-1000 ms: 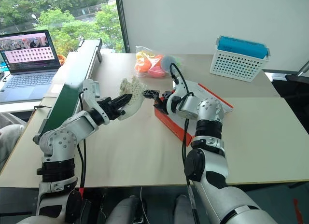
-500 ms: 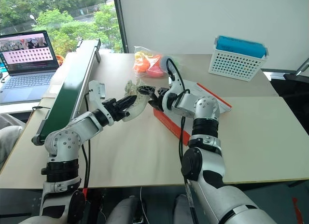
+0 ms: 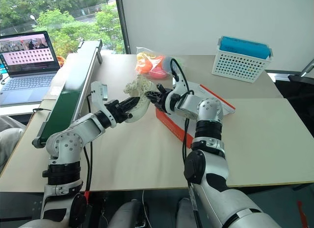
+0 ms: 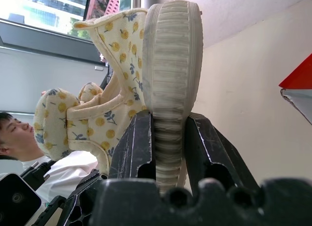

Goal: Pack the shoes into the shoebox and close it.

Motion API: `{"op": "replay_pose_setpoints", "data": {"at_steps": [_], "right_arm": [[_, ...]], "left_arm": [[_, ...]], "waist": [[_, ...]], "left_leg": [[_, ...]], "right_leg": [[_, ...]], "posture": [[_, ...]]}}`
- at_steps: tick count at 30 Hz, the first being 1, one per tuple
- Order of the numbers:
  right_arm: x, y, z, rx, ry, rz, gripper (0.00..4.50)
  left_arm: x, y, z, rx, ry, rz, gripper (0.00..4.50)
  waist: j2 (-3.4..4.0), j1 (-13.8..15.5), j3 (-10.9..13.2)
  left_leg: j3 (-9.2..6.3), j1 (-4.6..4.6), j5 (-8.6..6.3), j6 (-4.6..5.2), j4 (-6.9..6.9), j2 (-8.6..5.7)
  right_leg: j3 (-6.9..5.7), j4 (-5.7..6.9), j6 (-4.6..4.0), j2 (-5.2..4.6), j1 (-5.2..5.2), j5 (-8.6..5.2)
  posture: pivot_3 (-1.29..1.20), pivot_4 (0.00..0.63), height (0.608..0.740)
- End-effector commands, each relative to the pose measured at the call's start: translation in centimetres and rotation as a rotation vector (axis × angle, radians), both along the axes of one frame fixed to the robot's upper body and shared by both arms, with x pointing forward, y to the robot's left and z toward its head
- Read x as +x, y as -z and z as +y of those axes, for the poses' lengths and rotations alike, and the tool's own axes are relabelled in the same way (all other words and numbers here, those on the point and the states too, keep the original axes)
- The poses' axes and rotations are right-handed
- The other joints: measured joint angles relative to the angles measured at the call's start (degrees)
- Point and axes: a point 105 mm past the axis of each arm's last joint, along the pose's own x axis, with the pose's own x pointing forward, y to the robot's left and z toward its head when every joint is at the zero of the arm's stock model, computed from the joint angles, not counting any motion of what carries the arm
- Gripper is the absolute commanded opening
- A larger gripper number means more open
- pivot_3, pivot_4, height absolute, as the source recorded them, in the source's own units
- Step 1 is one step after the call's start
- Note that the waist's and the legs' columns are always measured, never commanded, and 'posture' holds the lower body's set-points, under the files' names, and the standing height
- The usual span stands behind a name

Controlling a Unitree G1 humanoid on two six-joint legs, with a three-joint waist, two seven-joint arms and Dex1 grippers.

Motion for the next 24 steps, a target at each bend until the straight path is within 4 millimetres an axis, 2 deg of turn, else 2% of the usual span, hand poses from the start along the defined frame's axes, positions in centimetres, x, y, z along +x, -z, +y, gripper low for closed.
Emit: {"op": "replay_pose_setpoints", "data": {"at_steps": [1, 6, 7, 8, 11, 14, 18, 21, 24], "right_arm": [[0.4, -3.1, 0.0, 0.082, 0.040, -0.090, 0.49], [0.5, -3.6, -0.6, 0.092, 0.086, -0.114, 0.49], [0.6, -3.7, -1.0, 0.089, 0.110, -0.124, 0.49], [0.8, -3.9, -1.8, 0.073, 0.149, -0.144, 0.49], [1.6, -4.8, -4.9, 0.021, 0.272, -0.207, 0.49], [1.8, -7.4, -8.4, -0.020, 0.338, -0.298, 0.49], [0.9, -11.5, -12.1, -0.202, 0.350, -0.461, 0.49], [-0.4, -12.2, -11.7, -0.419, 0.218, -0.563, 0.49], [-1.6, -10.1, -10.6, -0.714, 0.005, -0.640, 0.49]], "left_arm": [[-0.4, -0.5, -0.7, 0.085, 0.012, -0.061, 0.00], [-0.9, -0.4, -1.3, 0.137, 0.036, -0.114, 1.52], [-1.0, -0.4, -1.4, 0.147, 0.036, -0.124, 2.03], [-1.2, -0.4, -1.6, 0.150, 0.040, -0.132, 2.29], [-1.6, -0.7, -1.9, 0.147, 0.050, -0.158, 2.29], [-2.0, -1.2, -2.0, 0.124, 0.062, -0.174, 2.29], [-2.6, -1.4, -2.6, 0.078, 0.090, -0.167, 2.29], [-3.4, -1.1, -3.4, 0.110, 0.145, -0.192, 2.29], [-4.9, -0.2, -4.5, 0.201, 0.263, -0.236, 2.29]], "waist": [[0.00, 0.0, 0.0], [0.02, 0.0, 0.0], [0.02, 0.1, 0.0], [0.02, 0.2, 0.0], [0.03, 0.2, 0.0], [0.13, 1.0, 0.1], [0.31, 1.3, 0.3], [0.46, 1.0, 0.4], [0.46, 0.0, 0.4]], "left_leg": [[0.00, 0.00, 0.00, 0.00, 0.00, 0.00], [0.01, -0.01, 0.00, -0.01, -0.02, 0.00], [0.01, -0.01, 0.00, -0.01, -0.03, 0.00], [0.00, -0.01, 0.00, -0.01, -0.03, 0.00], [0.00, -0.01, 0.00, -0.01, -0.03, -0.02], [0.00, -0.02, 0.00, 0.00, -0.03, -0.04], [0.02, -0.07, -0.01, 0.02, -0.03, -0.04], [0.08, -0.13, -0.05, 0.10, -0.04, -0.02], [0.17, -0.10, -0.15, 0.28, -0.05, 0.03]], "right_leg": [[0.00, 0.00, 0.00, 0.00, 0.00, 0.00], [0.00, 0.01, 0.00, 0.00, -0.02, 0.00], [0.00, 0.00, 0.00, 0.00, -0.02, 0.00], [0.00, 0.00, 0.00, 0.00, -0.02, 0.00], [0.00, -0.03, 0.00, -0.03, -0.02, 0.00], [0.00, -0.12, 0.00, -0.06, -0.03, 0.00], [0.01, -0.19, 0.00, -0.06, -0.05, 0.00], [0.05, -0.24, 0.01, -0.06, -0.11, -0.01], [0.11, -0.24, 0.01, -0.01, -0.11, -0.01]], "posture": [[0.00, 0.150, 0.699], [0.00, 0.150, 0.699], [0.00, 0.150, 0.699], [0.00, 0.150, 0.699], [0.00, 0.150, 0.699], [0.00, 0.150, 0.699], [0.00, 0.150, 0.699], [0.00, 0.150, 0.699], [0.00, 0.150, 0.699]]}}
